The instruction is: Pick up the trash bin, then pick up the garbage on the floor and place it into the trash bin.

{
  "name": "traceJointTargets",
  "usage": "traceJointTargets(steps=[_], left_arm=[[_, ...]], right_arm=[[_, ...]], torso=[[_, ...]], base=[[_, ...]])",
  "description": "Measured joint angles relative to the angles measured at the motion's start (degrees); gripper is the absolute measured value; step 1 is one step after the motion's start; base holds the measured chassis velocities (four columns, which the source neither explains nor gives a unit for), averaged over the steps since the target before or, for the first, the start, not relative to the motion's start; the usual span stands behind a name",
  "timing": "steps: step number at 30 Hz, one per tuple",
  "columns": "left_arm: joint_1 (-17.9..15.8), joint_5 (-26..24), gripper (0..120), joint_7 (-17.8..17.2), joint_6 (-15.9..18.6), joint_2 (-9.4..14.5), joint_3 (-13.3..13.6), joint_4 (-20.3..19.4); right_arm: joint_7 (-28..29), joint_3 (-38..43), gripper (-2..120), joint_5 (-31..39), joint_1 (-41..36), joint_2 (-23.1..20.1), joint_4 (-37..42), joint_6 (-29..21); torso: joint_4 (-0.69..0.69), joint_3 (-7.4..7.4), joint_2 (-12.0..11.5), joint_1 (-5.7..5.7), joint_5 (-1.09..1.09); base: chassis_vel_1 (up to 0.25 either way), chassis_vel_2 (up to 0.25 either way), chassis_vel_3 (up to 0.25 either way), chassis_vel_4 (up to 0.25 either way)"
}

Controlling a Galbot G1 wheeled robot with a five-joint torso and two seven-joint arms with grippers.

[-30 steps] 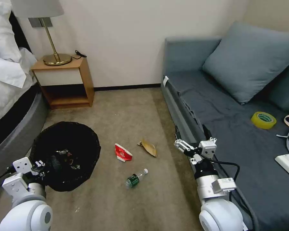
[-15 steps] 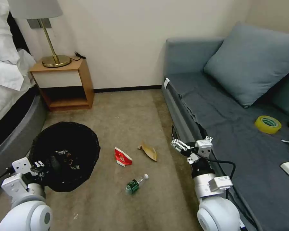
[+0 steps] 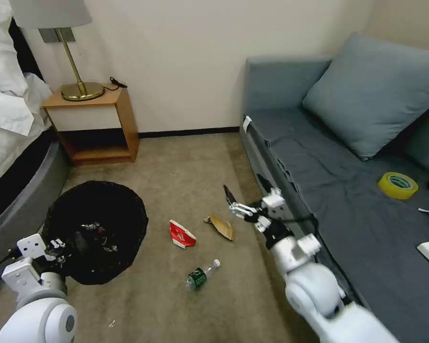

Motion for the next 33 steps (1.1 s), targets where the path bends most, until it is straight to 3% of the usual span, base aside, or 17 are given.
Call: traceJointTargets(steps=[2, 8, 11, 16, 24, 27, 33], left_arm=[[0.47, 0.54, 2, 0.08, -0.23, -0.44, 0.20, -0.26], [0.93, 0.95, 2, 0.19, -0.33, -0.59, 0.20, -0.85], [1.01, 1.13, 2, 0.22, -0.33, -0.74, 0.10, -1.24], [1.29, 1.65, 2, 0.27, -0.74, -1.35, 0.05, -1.56], [0.99, 1.78, 2, 0.34, -0.99, -1.59, 0.00, -1.33], [0.91, 1.78, 2, 0.39, -1.05, -1.64, -0.03, -1.12], [0.59, 1.99, 2, 0.45, -1.40, -1.94, 0.05, -0.34]], right_arm=[[-0.39, -7.64, 100, 2.54, 7.33, -1.90, -5.35, 0.78], [-3.14, -17.66, 100, 3.91, 18.34, -3.05, -11.29, 1.97], [-6.94, -24.67, 100, 4.06, 24.25, -3.17, -15.79, 3.27], [-19.59, -35.93, 100, 1.60, 32.46, -1.99, -27.57, 8.01], [-29.84, -44.62, 100, -2.66, 39.56, 1.15, -38.53, 13.11], [-31.20, -45.74, 100, -3.75, 40.59, 1.66, -39.95, 14.06], [-39.81, -50.96, 100, -7.90, 44.94, 7.33, -51.73, 19.18]], torso=[[0.00, 0.00, 0.00, 0.00, 0.01], [0.01, 0.00, 0.00, 0.00, 0.00], [0.01, 0.00, 0.00, 0.00, 0.00], [0.00, 0.00, 0.00, 0.00, 0.00], [0.00, 0.00, 0.00, 0.00, 0.00], [0.00, 0.00, 0.00, 0.00, 0.00], [0.00, 0.00, 0.00, 0.00, -0.01]], base=[[0.000, 0.000, 0.000, 0.000], [0.000, 0.000, 0.000, 0.000], [0.000, 0.000, 0.000, 0.000], [0.000, 0.000, 0.000, 0.000], [0.000, 0.000, 0.000, 0.000], [0.000, 0.000, 0.000, 0.000], [0.000, 0.000, 0.000, 0.000]])
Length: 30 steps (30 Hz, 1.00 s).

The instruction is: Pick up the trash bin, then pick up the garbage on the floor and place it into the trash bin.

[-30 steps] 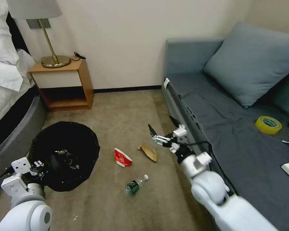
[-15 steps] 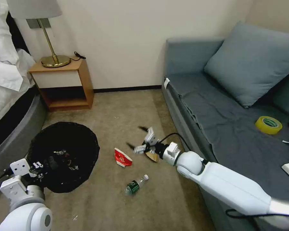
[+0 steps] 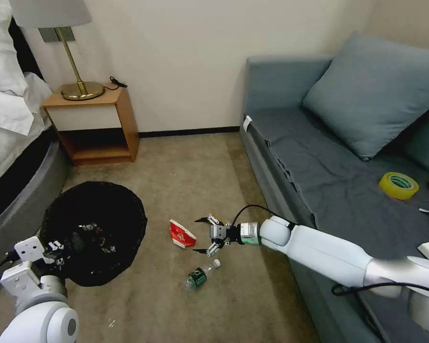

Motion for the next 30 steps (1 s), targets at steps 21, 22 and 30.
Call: traceJointTargets(steps=[21, 22, 30], left_arm=[[0.21, -0.45, 2, 0.06, -0.59, -0.53, -1.02, -0.28], [0.21, -0.45, 2, 0.06, -0.59, -0.53, -1.02, -0.28], [0.19, -0.77, 2, 0.08, -0.86, -0.62, -1.23, -0.16]], right_arm=[[-8.19, -9.06, 100, -4.59, 0.99, 11.17, -16.63, 4.08], [-8.19, -9.06, 100, -4.59, 0.99, 11.17, -16.63, 4.08], [-8.00, -8.95, 100, -6.65, -0.58, 12.59, -19.94, 2.89]], torso=[[0.01, 0.00, 0.00, 0.00, 0.01], [0.01, 0.00, 0.00, 0.00, 0.01], [0.00, 0.00, 0.00, 0.00, 0.01]], base=[[0.000, 0.000, 0.000, 0.000], [0.000, 0.000, 0.000, 0.000], [0.000, 0.000, 0.000, 0.000]])
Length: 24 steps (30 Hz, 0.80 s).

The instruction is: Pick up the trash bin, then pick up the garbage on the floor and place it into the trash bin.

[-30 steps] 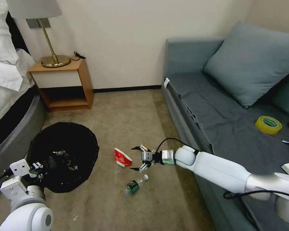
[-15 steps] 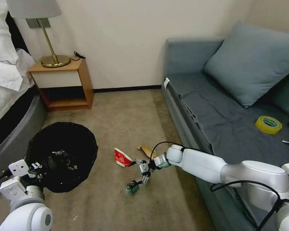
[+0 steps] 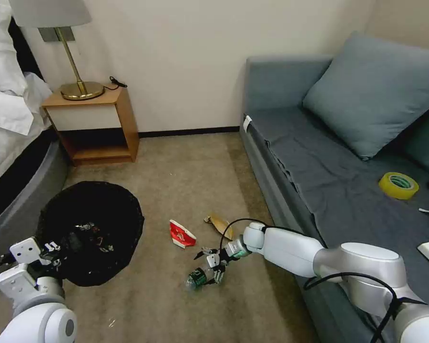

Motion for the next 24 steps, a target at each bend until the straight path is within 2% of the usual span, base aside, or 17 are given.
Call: traceJointTargets(steps=[10, 24], left_arm=[[0.44, 0.01, 2, 0.07, -1.09, -0.23, -0.07, 0.59], [0.33, -0.03, 2, 0.16, -1.22, -0.04, -0.23, 1.02]], right_arm=[[0.53, 1.71, 100, -3.23, -1.89, 3.18, -7.06, 1.17], [1.27, 3.89, 100, -4.74, -2.21, 6.40, -12.09, 1.60]], torso=[[0.00, 0.00, 0.00, 0.00, 0.00], [0.00, 0.00, 0.00, 0.00, -0.01]], base=[[0.000, 0.000, 0.000, 0.000], [0.000, 0.000, 0.000, 0.000]])
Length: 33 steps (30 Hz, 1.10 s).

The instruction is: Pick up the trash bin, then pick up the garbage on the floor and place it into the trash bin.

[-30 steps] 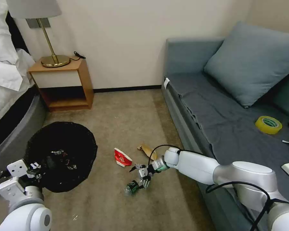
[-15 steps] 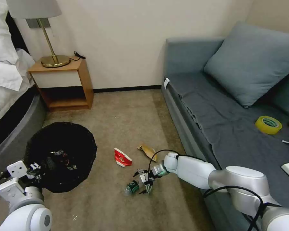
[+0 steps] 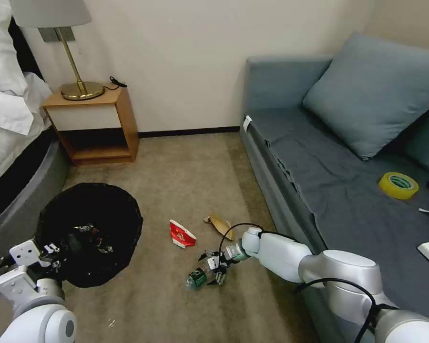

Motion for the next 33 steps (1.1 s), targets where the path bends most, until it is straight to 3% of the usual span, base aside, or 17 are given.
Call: traceJointTargets(steps=[18, 25, 26, 33], left_arm=[[0.53, -0.05, 2, 0.01, -0.42, -0.10, -0.15, -0.48], [0.69, -0.05, 2, 0.01, -0.45, -0.15, -0.14, -0.66], [0.72, -0.05, 2, 0.01, -0.47, -0.16, -0.15, -0.68], [0.79, -0.05, 2, 0.00, -0.57, -0.20, -0.22, -0.70]], right_arm=[[1.04, 0.87, 98, -0.70, -0.52, 2.44, -3.20, -0.07], [1.02, 0.95, 78, -0.74, -0.89, 2.67, -3.77, -0.14], [0.99, 1.00, 70, -0.74, -1.05, 2.70, -3.83, -0.15], [0.85, 1.10, 45, -0.74, -1.23, 2.69, -3.86, -0.16]], torso=[[0.00, 0.00, 0.00, 0.00, 0.00], [0.00, 0.00, 0.00, 0.00, 0.00], [0.00, 0.00, 0.00, 0.00, 0.00], [0.00, 0.00, 0.00, 0.00, 0.01]], base=[[0.000, 0.000, 0.000, 0.000], [0.000, 0.000, 0.000, 0.000], [0.000, 0.000, 0.000, 0.000], [0.000, 0.000, 0.000, 0.000]])
